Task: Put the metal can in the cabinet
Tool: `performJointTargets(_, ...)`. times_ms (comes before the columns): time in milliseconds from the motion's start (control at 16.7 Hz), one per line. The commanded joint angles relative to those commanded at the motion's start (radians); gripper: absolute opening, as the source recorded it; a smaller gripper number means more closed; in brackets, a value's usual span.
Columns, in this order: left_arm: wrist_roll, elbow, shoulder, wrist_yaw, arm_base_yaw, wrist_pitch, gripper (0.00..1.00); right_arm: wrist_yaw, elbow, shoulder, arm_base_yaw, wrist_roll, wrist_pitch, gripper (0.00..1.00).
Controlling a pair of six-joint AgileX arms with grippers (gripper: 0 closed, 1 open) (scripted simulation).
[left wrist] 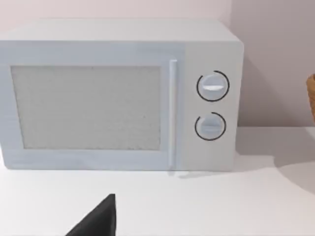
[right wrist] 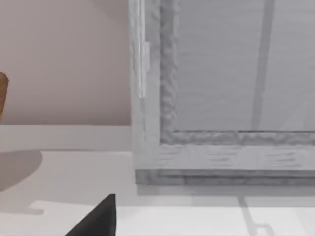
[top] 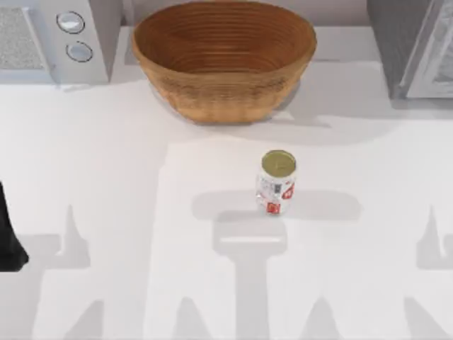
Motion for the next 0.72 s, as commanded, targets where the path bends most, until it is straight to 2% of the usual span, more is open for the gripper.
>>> performJointTargets(360, 0.0, 0.0, 0.0, 0.0, 0.0, 0.0, 1.0, 0.046, 0.03, 0.094, 0.036, 0.006, 0.071, 1.0)
performJointTargets(720, 0.0, 0.0, 0.0, 0.0, 0.0, 0.0, 1.0, 0.227, 0.149, 0.496, 0.197, 0.023, 0.361, 1.0)
